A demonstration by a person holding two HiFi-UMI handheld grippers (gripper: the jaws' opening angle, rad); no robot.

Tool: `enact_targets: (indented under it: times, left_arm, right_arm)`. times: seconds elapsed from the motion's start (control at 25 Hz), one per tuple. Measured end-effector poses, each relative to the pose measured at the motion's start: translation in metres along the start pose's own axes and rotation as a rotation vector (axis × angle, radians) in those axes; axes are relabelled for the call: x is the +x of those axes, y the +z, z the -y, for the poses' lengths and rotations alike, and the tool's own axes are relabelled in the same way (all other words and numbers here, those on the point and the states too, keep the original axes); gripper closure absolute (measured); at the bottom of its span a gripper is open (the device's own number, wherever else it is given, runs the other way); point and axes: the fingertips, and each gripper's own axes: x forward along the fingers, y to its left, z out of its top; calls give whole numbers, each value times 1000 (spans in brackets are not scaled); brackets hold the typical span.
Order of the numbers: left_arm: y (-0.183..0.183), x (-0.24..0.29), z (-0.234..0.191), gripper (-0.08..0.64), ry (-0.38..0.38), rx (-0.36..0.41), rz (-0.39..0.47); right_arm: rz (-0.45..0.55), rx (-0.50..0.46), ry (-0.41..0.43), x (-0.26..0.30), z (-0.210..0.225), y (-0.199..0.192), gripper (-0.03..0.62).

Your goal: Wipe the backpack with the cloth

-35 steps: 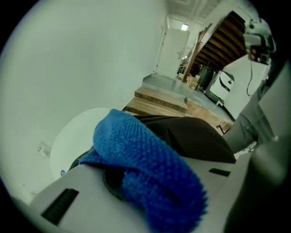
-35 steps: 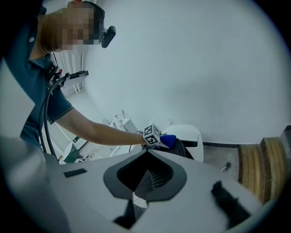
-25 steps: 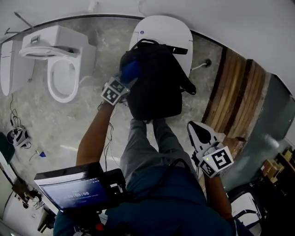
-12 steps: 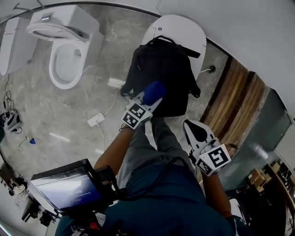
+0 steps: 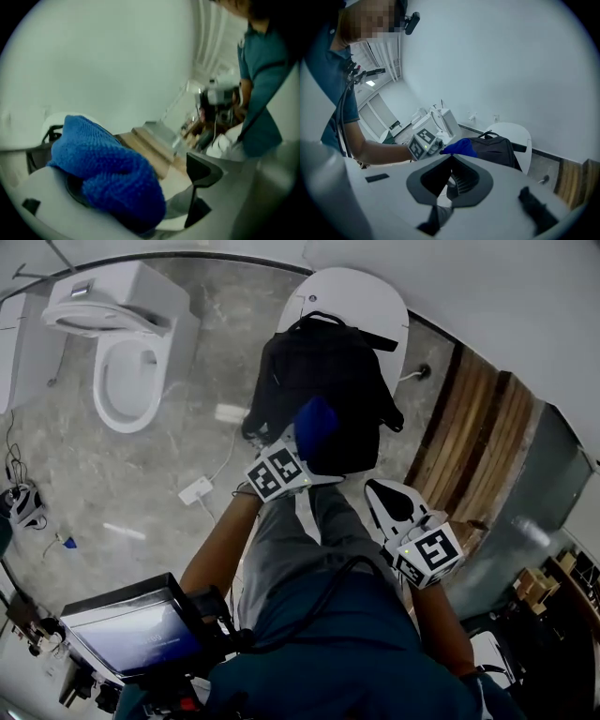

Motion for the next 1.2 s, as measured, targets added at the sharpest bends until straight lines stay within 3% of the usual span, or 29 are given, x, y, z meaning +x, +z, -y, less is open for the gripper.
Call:
enact_targets:
  times: [0.12,0.2,0.28,0.4,0.48,0.52,0.56,0.68,0.76,0.84,0.96,1.08,1.2]
  left_arm:
    - [-26,17,-33,34,202,432,-312]
    - [-32,25,-57,34,326,632,-395]
    - [-38,31,-68,34,362,712,-419]
    - [-22,9,-70,34,406,708,-352]
    - [-11,-21,-73,34,460,623,-274]
    - [-10,-40,-76,34,491,533,-211]
    - [-12,-62,-80,35,522,401,-121]
    - [-42,-137,-99,40,580,-125,206]
    - [-80,-181,-104,177,588,-368,349]
    - [-120,-216,-102,338,607,-486,422]
    - [-171,-256,-97,531,671,-595,488]
    - [-208,-271,-90,548,710,-665,517]
    - [-230,-275,-84,555,739,-725,569]
  right_arm:
    - [3,1,3,6,-5,1,592]
    - [4,-3,9,8,-11,2,592]
    - [-2,-6,9,7,-15,1,592]
    - [-9,-6,-2,5,-12,0,592]
    - [-15,-26,-18,8,-3,0,592]
    - [-22,-59,-29,13,3,1,592]
    - [-33,-114,-41,21,10,2,592]
    - [-115,-393,-83,69,36,6,581]
    - [-201,-614,-77,113,49,-1,446]
    - [-297,-843,-37,155,55,-13,368]
    - [-441,-1169,14,200,65,-30,344]
    - [-566,-1350,63,222,82,-55,333]
    - [-622,-1343,104,224,91,-70,331]
